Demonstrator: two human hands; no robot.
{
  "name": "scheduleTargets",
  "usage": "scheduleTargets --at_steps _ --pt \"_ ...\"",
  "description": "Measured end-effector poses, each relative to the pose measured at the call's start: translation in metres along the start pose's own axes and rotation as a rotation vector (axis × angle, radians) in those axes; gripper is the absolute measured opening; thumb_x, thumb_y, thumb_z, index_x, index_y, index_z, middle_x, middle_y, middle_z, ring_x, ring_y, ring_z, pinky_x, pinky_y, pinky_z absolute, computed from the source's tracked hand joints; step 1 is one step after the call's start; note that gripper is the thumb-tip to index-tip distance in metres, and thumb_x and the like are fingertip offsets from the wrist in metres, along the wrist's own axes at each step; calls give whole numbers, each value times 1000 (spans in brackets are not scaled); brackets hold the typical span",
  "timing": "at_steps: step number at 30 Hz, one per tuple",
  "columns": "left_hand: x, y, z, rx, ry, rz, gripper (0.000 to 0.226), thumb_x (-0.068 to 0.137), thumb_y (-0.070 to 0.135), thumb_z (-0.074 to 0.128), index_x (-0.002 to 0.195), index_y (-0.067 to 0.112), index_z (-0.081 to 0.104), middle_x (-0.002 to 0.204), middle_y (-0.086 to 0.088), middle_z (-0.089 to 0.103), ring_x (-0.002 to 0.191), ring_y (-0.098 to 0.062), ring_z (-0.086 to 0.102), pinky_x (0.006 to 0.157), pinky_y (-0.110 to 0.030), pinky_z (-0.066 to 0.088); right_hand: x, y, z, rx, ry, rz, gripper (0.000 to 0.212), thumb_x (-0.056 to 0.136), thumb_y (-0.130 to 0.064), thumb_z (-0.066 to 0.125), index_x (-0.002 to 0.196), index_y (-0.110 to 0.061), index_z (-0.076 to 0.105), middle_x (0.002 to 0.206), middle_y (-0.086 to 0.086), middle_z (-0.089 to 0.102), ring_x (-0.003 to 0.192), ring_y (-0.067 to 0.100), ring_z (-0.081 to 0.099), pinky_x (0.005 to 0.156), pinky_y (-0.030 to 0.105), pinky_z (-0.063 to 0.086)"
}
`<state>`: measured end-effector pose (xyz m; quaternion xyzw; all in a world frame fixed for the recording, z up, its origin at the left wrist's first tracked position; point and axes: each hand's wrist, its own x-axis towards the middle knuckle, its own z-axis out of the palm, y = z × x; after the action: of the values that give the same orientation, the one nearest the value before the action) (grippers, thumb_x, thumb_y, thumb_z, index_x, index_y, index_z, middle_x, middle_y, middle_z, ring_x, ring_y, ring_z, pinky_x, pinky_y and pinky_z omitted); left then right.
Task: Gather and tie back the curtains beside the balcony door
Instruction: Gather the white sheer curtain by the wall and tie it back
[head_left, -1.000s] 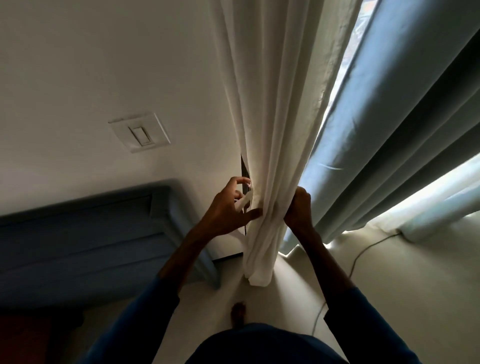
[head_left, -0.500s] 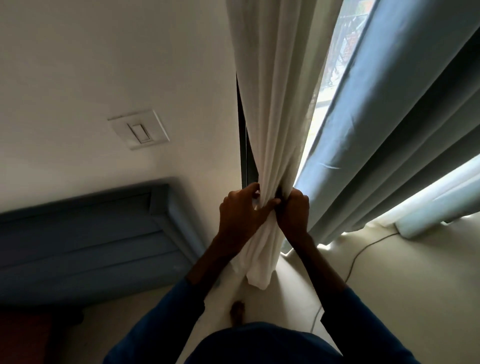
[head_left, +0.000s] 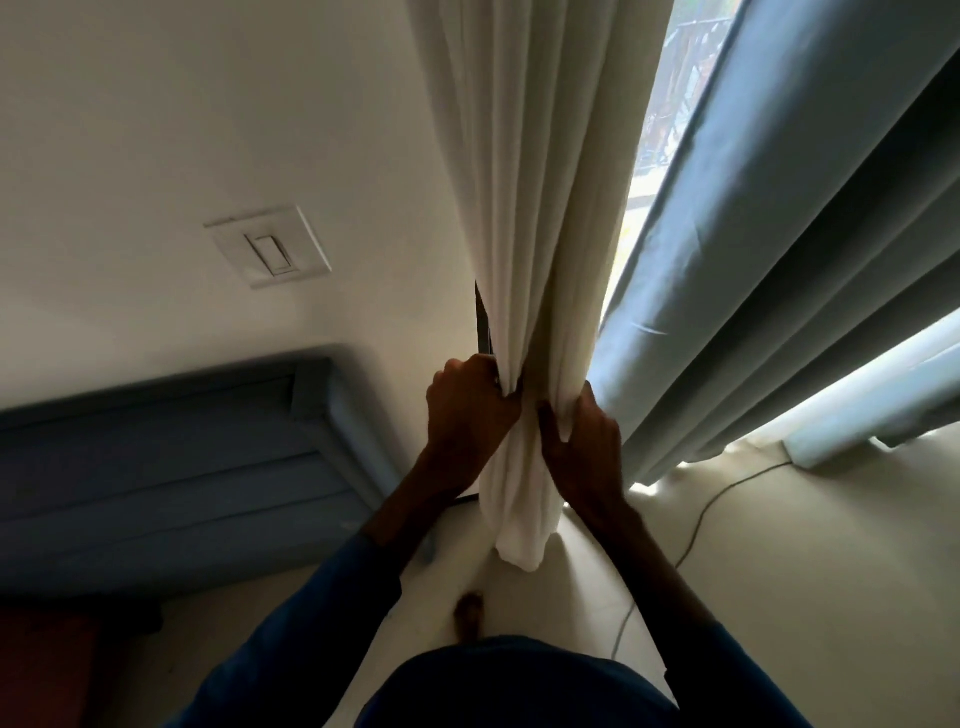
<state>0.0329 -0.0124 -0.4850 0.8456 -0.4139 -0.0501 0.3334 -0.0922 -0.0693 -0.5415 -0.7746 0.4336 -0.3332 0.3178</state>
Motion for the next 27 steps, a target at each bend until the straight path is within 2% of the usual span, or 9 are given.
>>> scheduleTargets --at_steps 2,4,8,14,18,20,23,25,27 --pt "-2 4 2 -37 -42 -11 38 83 46 74 93 9 72 86 -5 75 77 -21 71 80 -33 57 -8 -2 5 37 -74 -53 46 101 -32 53 136 -1 48 107 3 68 89 12 66 78 19 55" --pt "-3 7 4 -65 -84 -17 34 80 39 78 94 9 72 86 -5 75 77 -21 71 82 -36 59 -11 -7 8 60 -143 -91 47 102 -25 51 140 2 43 111 1 66 93 5 61 84 6 48" --pt "0 5 3 -57 -78 54 36 76 36 81 88 4 71 77 -1 69 68 -15 64 73 -28 54 -6 -4 9 53 -162 -143 23 95 -2 59 117 6 58 96 4 66 81 12 61 77 9 48" --pt "6 -4 -2 -92 -252 195 41 78 40 79 102 7 71 90 -2 74 79 -14 71 78 -22 58 -5 -1 4 92 -41 -99 8 94 -5 65 93 -4 73 79 -11 65 66 -4 59 67 -3 40" --pt "-1 6 0 -67 -121 115 59 74 59 76 107 9 72 93 -3 75 81 -17 73 73 -23 58 -12 -7 13 100 -92 -92 13 91 5 62 100 5 70 87 8 73 79 21 72 71 -4 43" --pt "-1 8 1 -21 -21 54 61 77 61 72 105 8 71 93 -5 75 83 -20 73 75 -27 58 -18 -16 17 101 -147 -148 23 92 0 57 112 8 65 92 9 71 83 20 70 78 4 50" --pt "6 1 -2 -1 -5 12 49 84 44 72 104 0 66 95 -15 72 88 -32 70 78 -35 57 -17 -23 13 202 -209 -155 47 96 -5 44 143 0 47 113 -1 67 96 -2 62 88 10 51" --pt "14 -9 -7 -40 -61 -17 51 83 44 73 107 0 65 93 -16 71 84 -30 70 77 -39 59 -9 -15 8 336 -205 -37 46 97 0 43 140 -10 53 124 1 68 108 0 65 97 26 54" --pt "20 -19 -13 -117 -171 -11 54 82 46 74 110 2 63 84 -7 73 67 -21 72 69 -35 62 3 -3 4 382 -164 102 37 99 -7 53 134 -15 56 116 1 73 104 9 70 93 40 57"
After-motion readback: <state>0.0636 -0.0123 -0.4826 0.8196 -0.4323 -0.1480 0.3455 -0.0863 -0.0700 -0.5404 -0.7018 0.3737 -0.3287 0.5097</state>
